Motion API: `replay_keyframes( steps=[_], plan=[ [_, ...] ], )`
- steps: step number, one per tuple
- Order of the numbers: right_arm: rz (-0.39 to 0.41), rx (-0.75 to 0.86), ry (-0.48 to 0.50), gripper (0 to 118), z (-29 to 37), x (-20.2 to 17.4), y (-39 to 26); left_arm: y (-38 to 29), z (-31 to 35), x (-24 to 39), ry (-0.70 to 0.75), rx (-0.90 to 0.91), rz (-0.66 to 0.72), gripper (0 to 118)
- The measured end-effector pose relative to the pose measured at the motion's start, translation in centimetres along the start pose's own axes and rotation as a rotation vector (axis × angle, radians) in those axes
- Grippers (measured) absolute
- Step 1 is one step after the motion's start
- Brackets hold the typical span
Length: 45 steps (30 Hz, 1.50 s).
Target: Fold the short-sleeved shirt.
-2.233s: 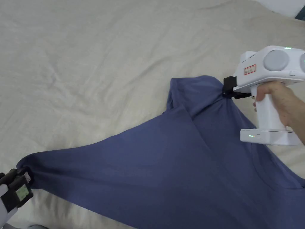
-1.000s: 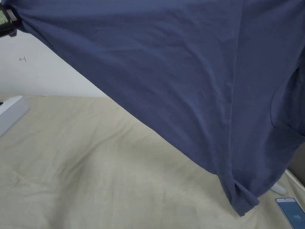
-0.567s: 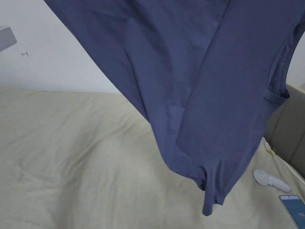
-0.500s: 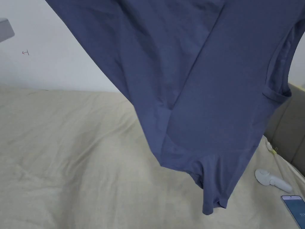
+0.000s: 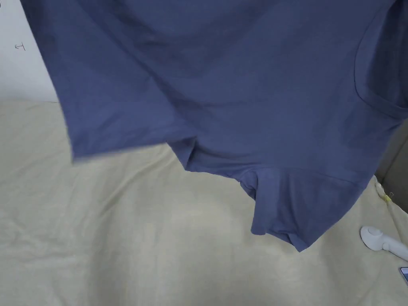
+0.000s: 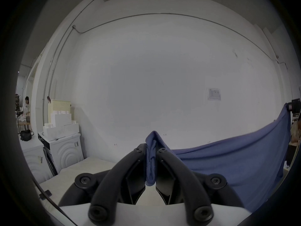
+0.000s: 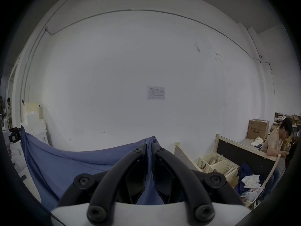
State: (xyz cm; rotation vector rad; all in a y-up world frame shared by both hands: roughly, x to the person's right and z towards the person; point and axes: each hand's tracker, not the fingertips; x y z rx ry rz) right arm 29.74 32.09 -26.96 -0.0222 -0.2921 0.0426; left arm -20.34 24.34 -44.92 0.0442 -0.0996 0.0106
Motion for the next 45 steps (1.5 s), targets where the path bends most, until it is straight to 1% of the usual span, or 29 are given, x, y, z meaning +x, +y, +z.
replay_keyframes(
  steps=[1,2,3,4,7,9,14,15,18,19,20,23,26,27,31,35,38,40,45],
  plan=[
    [0.004,-0.007,-0.008,5,-0.3,-0.1,-0.1,-0.4,-1.4,0.3,0.013,-0.011,-0.008,6],
    [0.003,-0.012,-0.012,5,-2.3,-0.5,-0.2,-0.8,-2.8,0.6,0.022,-0.023,-0.012,6],
    [0.005,-0.019,-0.02,5,-7.1,-1.5,-0.1,-1.2,-4.2,0.9,0.026,-0.031,-0.016,6],
    [0.011,-0.026,-0.03,5,-9.1,-1.9,-0.3,-1.7,-5.5,1.4,0.042,-0.039,-0.025,6],
    [0.04,-0.042,-0.054,5,-13.4,-3.1,-1.5,-3.0,-9.9,2.8,0.096,-0.066,-0.047,6],
    [0.046,-0.035,-0.082,5,-16.3,-3.7,-2.3,-3.8,-12.1,4.1,0.111,-0.064,-0.041,6],
    [0.006,0.006,-0.133,5,-22.5,-5.0,-3.9,-5.3,-18.8,6.2,0.154,-0.053,-0.065,6],
    [-0.001,0.015,-0.145,5,-24.5,-4.5,-3.7,-5.7,-19.8,6.4,0.155,-0.048,-0.059,6],
    [-0.026,0.059,-0.179,5,-27.6,-4.6,-4.4,-7.0,-23.0,7.1,0.169,-0.034,-0.04,6],
    [-0.03,0.086,-0.185,5,-27.4,-5.5,-5.1,-7.7,-23.8,7.5,0.183,-0.026,-0.028,6],
    [-0.029,0.105,-0.204,5,-28.0,-5.8,-5.4,-8.4,-24.8,7.8,0.186,-0.028,-0.034,6],
    [-0.023,0.136,-0.21,5,-29.7,-6.4,-6.4,-10.5,-26.6,8.8,0.216,-0.017,-0.061,6],
    [-0.03,0.154,-0.208,5,-30.8,-6.7,-7.7,-12.8,-27.8,8.9,0.2,-0.055,-0.056,6],
    [-0.032,0.138,-0.206,5,-31.2,-6.6,-8.2,-13.8,-28.0,9.0,0.2,-0.064,-0.061,6],
    [-0.019,0.052,-0.184,5,-32.7,-6.3,-11.6,-17.8,-28.5,8.8,0.192,-0.127,-0.084,6],
    [-0.005,-0.069,-0.168,5,-34.4,-5.4,-16.3,-22.6,-28.2,8.8,0.182,-0.219,-0.089,6],
    [0.015,-0.16,-0.16,5,-34.7,-5.1,-20.6,-26.8,-27.2,9.0,0.158,-0.309,-0.121,6],
    [0.012,-0.223,-0.152,5,-33.4,-5.4,-24.1,-29.8,-26.2,9.2,0.147,-0.369,-0.15,6],
    [-0.003,-0.369,-0.138,5,-30.8,-4.9,-32.0,-36.5,-22.6,9.2,0.114,-0.508,-0.163,6]
  ],
)
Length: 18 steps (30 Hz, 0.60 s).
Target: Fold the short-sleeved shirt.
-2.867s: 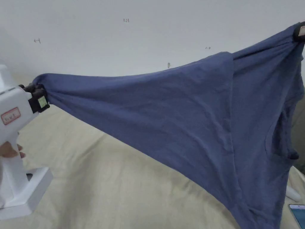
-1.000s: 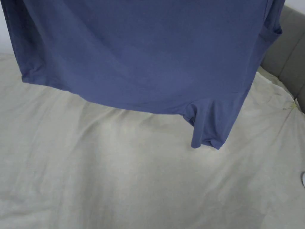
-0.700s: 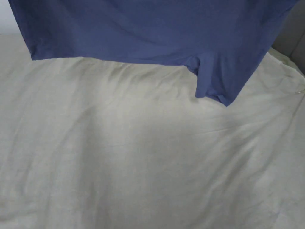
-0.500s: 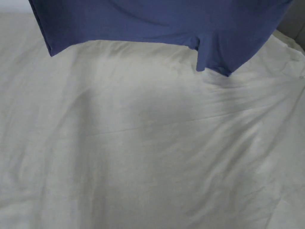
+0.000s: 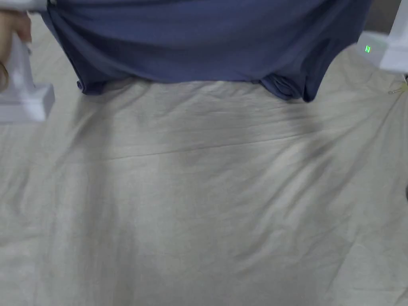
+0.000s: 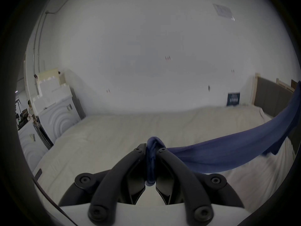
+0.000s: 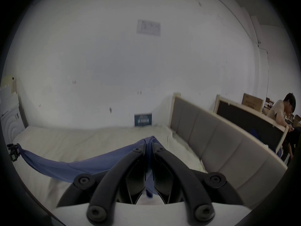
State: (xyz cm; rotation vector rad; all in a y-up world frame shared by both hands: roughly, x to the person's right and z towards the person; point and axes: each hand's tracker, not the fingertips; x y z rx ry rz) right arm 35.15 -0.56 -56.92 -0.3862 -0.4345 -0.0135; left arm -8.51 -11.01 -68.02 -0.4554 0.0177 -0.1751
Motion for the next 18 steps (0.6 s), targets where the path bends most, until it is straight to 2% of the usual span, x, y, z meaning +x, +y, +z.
replay_keyframes(
  steps=[2,9,12,14,18],
  plan=[
    [0.023,-0.069,0.004,5,0.2,0.3,-3.4,-2.9,0.5,0.1,-0.016,-0.061,0.003,6],
    [0.021,-0.283,0.038,5,2.5,2.9,-15.2,-12.7,4.4,-0.1,-0.068,-0.224,-0.081,6],
    [0.034,-0.394,0.064,5,4.5,4.4,-20.2,-16.3,7.1,-1.0,-0.114,-0.265,-0.076,6],
    [0.011,-0.469,0.085,5,6.0,5.7,-23.2,-18.3,8.9,-1.7,-0.138,-0.314,-0.069,6],
    [0.012,-0.527,0.119,5,10.1,8.2,-27.8,-21.8,13.4,-3.5,-0.173,-0.335,-0.112,6]
  ],
)
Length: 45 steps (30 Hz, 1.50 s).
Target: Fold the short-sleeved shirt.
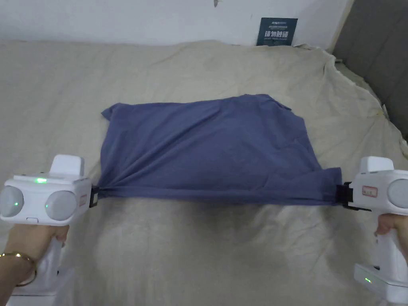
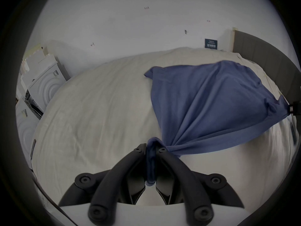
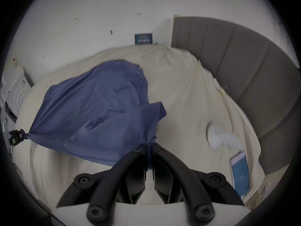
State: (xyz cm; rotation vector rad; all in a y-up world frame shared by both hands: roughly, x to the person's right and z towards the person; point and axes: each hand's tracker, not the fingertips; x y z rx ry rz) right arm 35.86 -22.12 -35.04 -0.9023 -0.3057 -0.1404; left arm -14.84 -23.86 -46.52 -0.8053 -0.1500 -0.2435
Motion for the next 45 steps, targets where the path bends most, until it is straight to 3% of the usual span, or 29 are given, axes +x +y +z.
replay_keyframes(
  steps=[4,11,23,25,27,28,29,30,31,32,37,42,45],
  plan=[
    [0.036,-0.033,0.05,5,2.5,1.5,-4.9,-4.4,3.3,-0.9,-0.023,-0.018,-0.035,6],
    [0.175,-0.058,0.106,5,7.0,2.2,-11.9,-11.2,8.4,-1.9,-0.061,-0.02,-0.071,6],
    [0.233,-0.083,0.129,5,10.1,2.8,-18.9,-18.6,12.5,-2.1,-0.078,-0.059,-0.145,8],
    [0.249,-0.066,0.122,5,10.1,2.6,-19.3,-18.8,12.3,-2.1,-0.019,-0.065,-0.143,25],
    [0.248,-0.039,0.12,5,10.3,2.6,-19.4,-18.9,12.5,-3.1,0.021,-0.067,-0.115,55],
    [0.235,-0.025,0.118,14,10.2,3.0,-19.5,-18.9,12.8,-3.8,0.041,-0.071,-0.089,76],
    [0.214,-0.028,0.121,32,10.4,3.3,-19.4,-18.8,13.2,-4.6,0.058,-0.065,-0.048,89],
    [0.196,-0.034,0.115,59,10.6,3.6,-19.2,-18.7,13.6,-5.4,0.084,-0.05,-0.011,100],
    [0.178,-0.042,0.112,96,10.9,4.0,-19.1,-18.5,14.1,-6.3,0.121,-0.029,0.035,112],
    [0.153,-0.035,0.109,109,11.4,4.3,-18.9,-18.0,14.7,-7.1,0.142,-0.012,0.098,116],
    [0.123,0.06,0.094,111,15.1,5.8,-16.6,-14.8,18.2,-9.6,0.146,0.169,0.388,116],
    [0.148,0.249,0.042,111,19.9,5.9,-13.0,-11.0,21.4,-8.3,0.178,0.337,0.342,116],
    [0.109,0.377,0.04,111,21.9,5.8,-11.5,-9.5,23.3,-6.1,0.182,0.457,0.286,116]
  ],
)
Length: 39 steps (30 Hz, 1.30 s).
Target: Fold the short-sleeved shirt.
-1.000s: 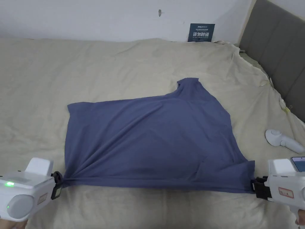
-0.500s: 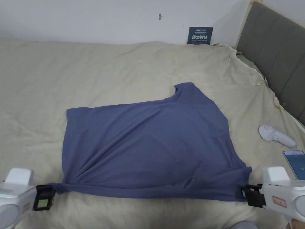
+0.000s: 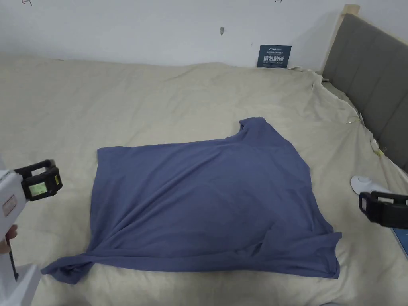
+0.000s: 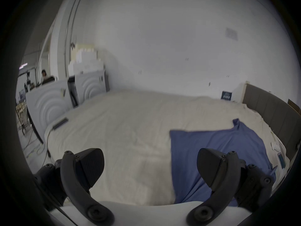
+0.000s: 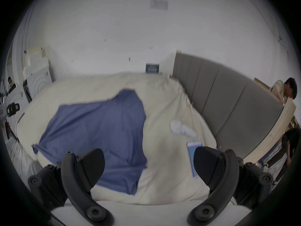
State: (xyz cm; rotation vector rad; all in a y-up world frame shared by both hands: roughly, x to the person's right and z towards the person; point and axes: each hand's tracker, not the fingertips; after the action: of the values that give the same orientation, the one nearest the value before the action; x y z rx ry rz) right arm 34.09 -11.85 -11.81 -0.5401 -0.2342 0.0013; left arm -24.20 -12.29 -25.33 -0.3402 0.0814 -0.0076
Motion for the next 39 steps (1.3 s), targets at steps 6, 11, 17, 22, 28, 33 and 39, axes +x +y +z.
replay_keyframes(
  steps=[6,11,17,22,28,33,39],
  plan=[
    [-0.158,0.206,-0.032,112,1.9,-1.5,0.6,0.0,3.2,4.6,-0.049,0.169,-0.063,115],
    [-0.215,0.285,-0.041,103,2.5,-3.3,-1.1,-1.8,4.7,6.5,-0.122,0.175,-0.048,76],
    [-0.181,0.292,-0.015,10,3.9,-6.1,-2.7,-3.4,5.4,6.5,-0.133,0.178,-0.021,0],
    [-0.161,0.275,0.005,0,4.5,-7.7,-3.6,-4.2,5.4,6.0,-0.17,0.132,0.004,0],
    [-0.163,0.257,0.038,0,4.9,-8.8,-3.3,-4.5,5.2,5.6,-0.176,0.104,0.029,0],
    [-0.164,0.253,0.049,0,4.6,-9.1,-3.1,-4.7,4.9,5.5,-0.183,0.073,0.024,0],
    [-0.164,0.232,0.065,0,4.1,-9.3,-3.1,-4.6,4.2,4.3,-0.167,0.011,0.078,2]
  ],
)
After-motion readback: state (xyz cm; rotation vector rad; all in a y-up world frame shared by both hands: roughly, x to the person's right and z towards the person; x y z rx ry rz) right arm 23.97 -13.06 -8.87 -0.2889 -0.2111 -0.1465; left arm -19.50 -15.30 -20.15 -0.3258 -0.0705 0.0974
